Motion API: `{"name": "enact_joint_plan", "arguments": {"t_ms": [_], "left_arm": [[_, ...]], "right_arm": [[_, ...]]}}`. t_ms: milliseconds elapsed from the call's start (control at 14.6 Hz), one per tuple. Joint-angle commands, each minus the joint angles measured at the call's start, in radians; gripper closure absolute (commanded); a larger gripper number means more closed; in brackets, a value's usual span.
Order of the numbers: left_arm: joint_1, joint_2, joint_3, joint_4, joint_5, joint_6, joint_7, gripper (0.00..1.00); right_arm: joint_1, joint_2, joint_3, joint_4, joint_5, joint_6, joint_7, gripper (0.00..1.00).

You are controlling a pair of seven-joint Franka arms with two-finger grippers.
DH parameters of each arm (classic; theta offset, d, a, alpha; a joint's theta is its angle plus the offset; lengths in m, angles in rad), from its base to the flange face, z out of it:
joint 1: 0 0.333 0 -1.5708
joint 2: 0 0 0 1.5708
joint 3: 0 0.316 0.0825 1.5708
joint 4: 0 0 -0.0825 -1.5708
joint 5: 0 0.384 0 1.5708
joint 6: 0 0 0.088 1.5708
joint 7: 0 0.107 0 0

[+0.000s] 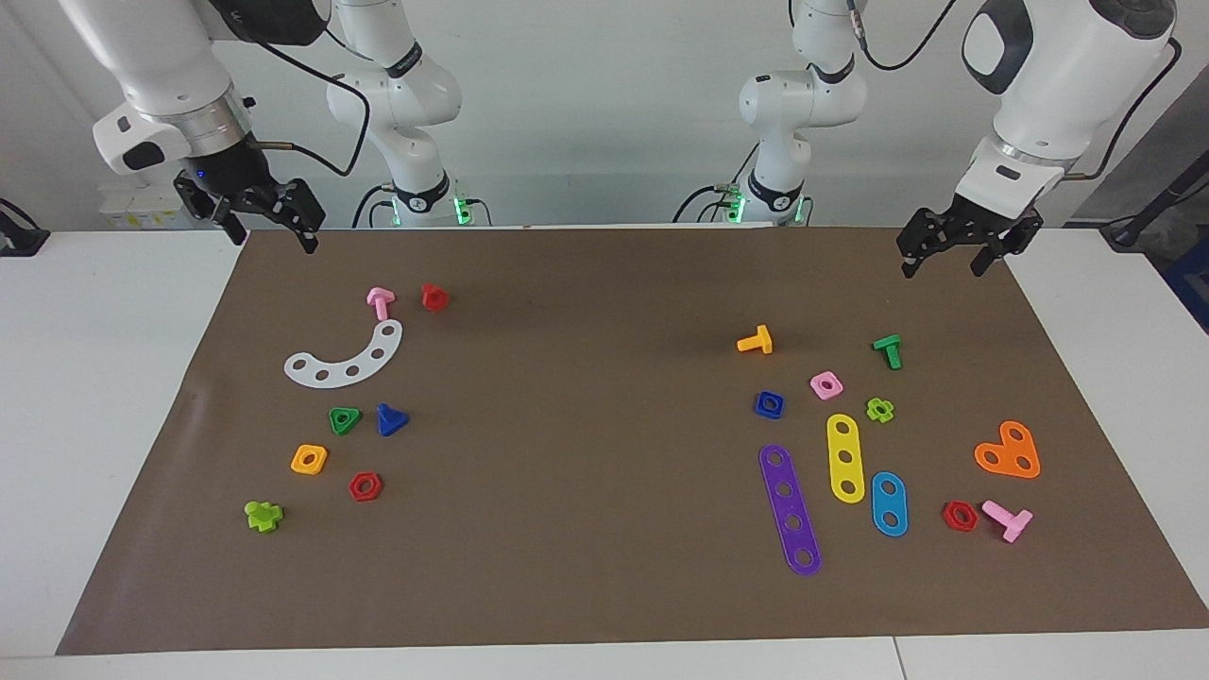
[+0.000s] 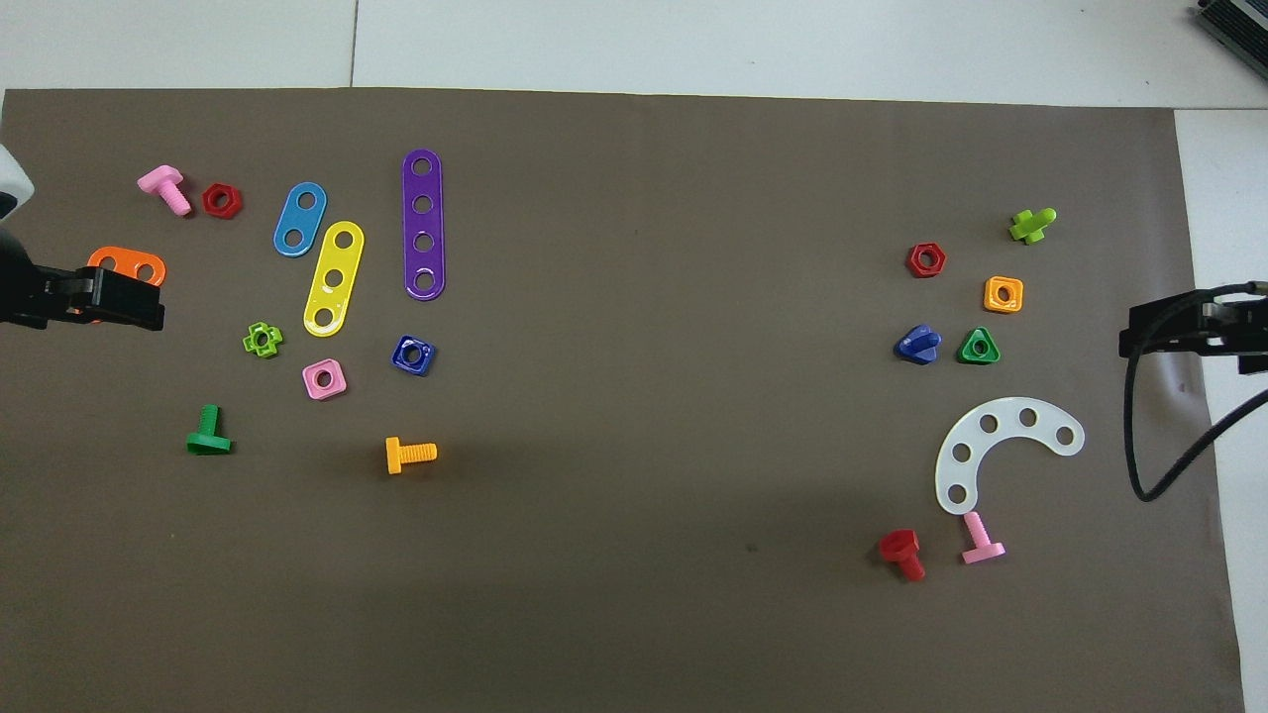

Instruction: Unscrew and place screws in storage area

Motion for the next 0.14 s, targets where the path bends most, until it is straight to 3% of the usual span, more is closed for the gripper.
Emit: {"name": "enact_joint_plan", "arguments": {"t_ms": [0, 68], "left_arm": [[0.008, -0.033, -0.005, -0.036, 0.014, 0.000, 0.006, 0.00], [0.008, -0.033, -0.007, -0.036, 0.013, 0.000, 0.007, 0.00]], "right_arm": [[-0.024, -0.026, 0.028, -0.024, -0.005, 0.002, 0.012, 0.00], [-0.023, -0.026, 0.026, -0.024, -0.005, 0.002, 0.014, 0.00]]}}
